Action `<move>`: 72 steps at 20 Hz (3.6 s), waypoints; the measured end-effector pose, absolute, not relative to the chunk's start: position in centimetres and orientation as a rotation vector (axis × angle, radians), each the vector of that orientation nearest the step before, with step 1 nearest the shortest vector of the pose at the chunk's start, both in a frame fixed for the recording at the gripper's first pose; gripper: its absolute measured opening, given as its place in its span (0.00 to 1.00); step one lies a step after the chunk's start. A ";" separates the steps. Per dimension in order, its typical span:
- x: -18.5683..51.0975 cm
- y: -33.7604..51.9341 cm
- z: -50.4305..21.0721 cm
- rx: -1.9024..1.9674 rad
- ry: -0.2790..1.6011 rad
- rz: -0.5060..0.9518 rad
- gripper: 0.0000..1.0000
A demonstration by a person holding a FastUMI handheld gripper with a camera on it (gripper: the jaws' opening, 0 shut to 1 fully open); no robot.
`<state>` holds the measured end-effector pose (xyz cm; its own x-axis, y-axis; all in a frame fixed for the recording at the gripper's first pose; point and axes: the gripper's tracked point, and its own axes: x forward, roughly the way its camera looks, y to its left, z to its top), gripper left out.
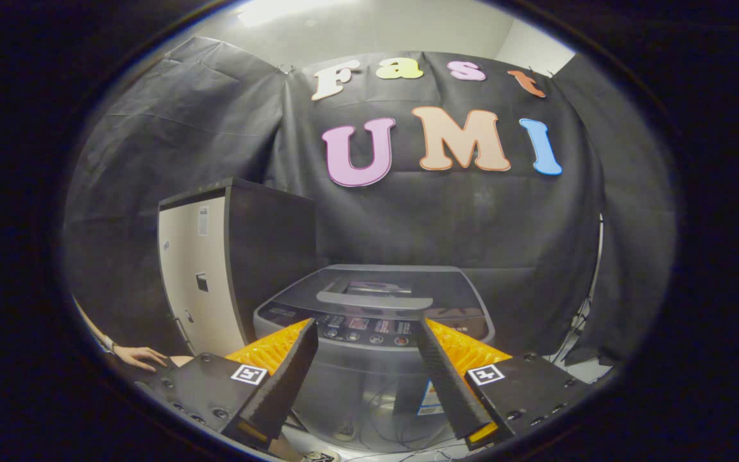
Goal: Put the clothes into the washing machine and then close the washing machine lid.
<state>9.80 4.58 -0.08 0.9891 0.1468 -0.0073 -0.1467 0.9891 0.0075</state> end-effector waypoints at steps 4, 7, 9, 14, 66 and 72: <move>8.1 2.7 -1.1 0.011 0.017 0.092 0.97; 7.5 1.9 -0.7 0.028 -0.014 0.061 0.98; 7.6 1.5 -0.9 0.038 -0.018 0.046 0.97; 7.8 0.6 -1.9 0.025 0.011 0.016 0.97; 2.8 0.0 -2.6 0.032 0.042 0.014 0.96; 2.5 0.2 -2.5 0.007 0.033 0.016 0.96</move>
<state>2.47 0.17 -2.47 0.9993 0.0160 -0.0332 -0.0158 0.9998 0.0074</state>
